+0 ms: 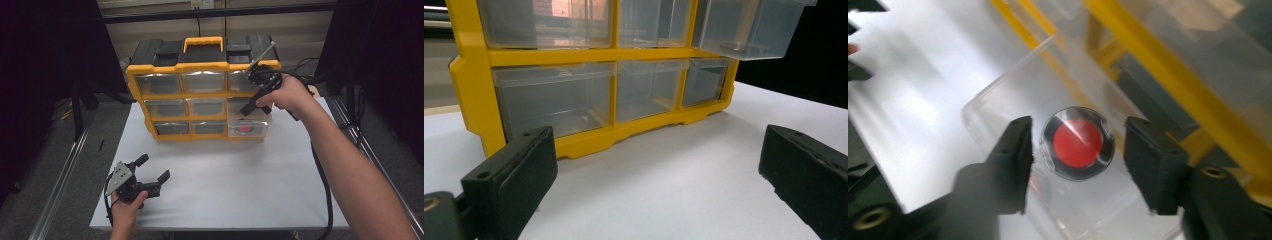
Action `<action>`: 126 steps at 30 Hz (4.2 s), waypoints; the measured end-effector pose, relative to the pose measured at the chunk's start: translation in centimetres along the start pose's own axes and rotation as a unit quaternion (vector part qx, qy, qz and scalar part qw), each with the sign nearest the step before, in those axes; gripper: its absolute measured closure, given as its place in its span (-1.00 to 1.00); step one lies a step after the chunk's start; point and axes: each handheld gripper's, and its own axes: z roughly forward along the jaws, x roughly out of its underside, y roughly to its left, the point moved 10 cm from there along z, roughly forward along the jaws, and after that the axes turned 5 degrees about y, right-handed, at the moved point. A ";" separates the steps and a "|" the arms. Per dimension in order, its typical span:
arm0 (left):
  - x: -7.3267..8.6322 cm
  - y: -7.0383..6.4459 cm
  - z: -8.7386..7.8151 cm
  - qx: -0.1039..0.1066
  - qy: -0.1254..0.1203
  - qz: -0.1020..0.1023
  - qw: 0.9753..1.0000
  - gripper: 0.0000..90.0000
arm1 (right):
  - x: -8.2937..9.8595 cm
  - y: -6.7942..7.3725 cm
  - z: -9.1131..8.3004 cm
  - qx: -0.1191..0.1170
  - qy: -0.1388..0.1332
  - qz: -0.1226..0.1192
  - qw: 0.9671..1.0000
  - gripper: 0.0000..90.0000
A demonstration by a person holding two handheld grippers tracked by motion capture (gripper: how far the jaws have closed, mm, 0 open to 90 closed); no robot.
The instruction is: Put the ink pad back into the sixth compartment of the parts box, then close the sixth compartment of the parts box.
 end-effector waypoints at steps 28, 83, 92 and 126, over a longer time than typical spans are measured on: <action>0.2 0.2 -0.3 0.001 0.013 0.018 1.000 -0.95 | 2.0 2.8 -0.5 -0.056 0.000 -0.092 0.994 0.96; 0.2 0.2 -0.2 -0.006 0.007 0.002 1.000 -0.95 | 3.8 3.5 1.4 -0.045 0.025 -0.154 0.987 1.00; 0.2 0.1 -0.1 -0.002 0.007 0.001 1.000 -0.95 | 3.7 2.9 1.4 -0.034 0.021 -0.156 0.987 1.00; 0.2 0.1 0.0 0.002 0.009 0.005 1.000 -0.95 | 2.7 2.1 1.6 -0.012 0.013 -0.145 0.989 1.00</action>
